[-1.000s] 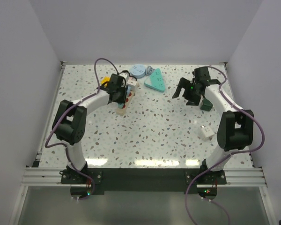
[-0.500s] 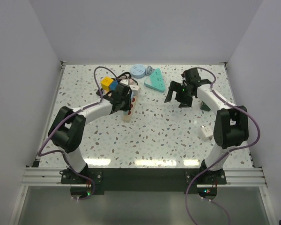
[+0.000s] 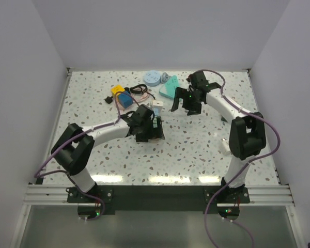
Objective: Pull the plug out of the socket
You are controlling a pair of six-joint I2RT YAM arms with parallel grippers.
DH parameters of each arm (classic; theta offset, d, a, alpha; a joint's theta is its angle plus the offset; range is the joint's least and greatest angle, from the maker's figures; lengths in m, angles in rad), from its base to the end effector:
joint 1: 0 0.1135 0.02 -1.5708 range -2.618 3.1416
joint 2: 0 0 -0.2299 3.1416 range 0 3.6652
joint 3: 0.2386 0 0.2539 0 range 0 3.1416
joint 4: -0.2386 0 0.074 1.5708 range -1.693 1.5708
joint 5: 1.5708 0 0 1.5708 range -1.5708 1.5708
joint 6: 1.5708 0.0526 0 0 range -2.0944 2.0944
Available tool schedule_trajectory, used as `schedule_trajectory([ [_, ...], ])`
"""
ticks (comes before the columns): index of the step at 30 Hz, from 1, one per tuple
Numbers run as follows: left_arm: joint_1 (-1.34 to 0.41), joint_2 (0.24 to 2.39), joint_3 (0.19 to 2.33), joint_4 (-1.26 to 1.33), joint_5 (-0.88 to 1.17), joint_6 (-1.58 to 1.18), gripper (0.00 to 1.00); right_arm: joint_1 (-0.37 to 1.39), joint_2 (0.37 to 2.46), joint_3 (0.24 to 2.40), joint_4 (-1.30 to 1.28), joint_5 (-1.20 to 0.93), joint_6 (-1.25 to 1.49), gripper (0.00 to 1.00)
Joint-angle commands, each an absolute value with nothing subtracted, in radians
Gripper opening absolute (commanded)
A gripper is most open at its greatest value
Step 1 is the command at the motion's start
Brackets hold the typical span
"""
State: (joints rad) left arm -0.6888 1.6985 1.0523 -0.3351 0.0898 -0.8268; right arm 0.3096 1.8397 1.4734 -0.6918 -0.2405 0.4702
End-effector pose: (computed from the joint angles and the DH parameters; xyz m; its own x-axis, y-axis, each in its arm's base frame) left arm 0.2692 -0.2278 0.1358 -0.9287 -0.1846 -0.3217 -0.0173 0.8880 -0.4595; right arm 0.3717 0.1321 0.1938 -0.9244 0.1663 -0.3433 0.0131 0.9132 0.4073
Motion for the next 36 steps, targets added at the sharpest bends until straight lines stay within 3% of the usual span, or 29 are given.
schedule_trajectory([
  [1,-0.69,1.632,1.028,-0.348,0.138,-0.893,1.0,0.345,1.862,1.546,-0.736,-0.203,0.46,0.99],
  [7,-0.689,1.488,1.054,-0.362,-0.026,-0.876,1.0,0.397,1.914,1.681,-0.788,-0.164,0.423,0.99],
  [14,-0.632,1.324,1.077,-0.328,-0.08,-0.818,1.0,0.489,2.031,1.865,-0.835,-0.106,0.42,0.99],
  [21,-0.436,1.206,0.973,-0.298,-0.012,-0.804,1.0,0.578,2.167,2.012,-0.864,0.04,0.478,0.99],
  [27,-0.408,1.183,0.91,-0.29,-0.006,-0.81,1.0,0.62,2.256,2.1,-0.882,0.277,0.552,0.99],
  [33,-0.407,1.183,0.822,-0.244,0.028,-0.83,1.0,0.621,2.35,2.18,-0.858,0.247,0.551,0.98],
  [36,-0.407,1.192,0.793,-0.221,0.035,-0.83,1.0,0.621,2.372,2.192,-0.832,0.207,0.551,0.93],
])
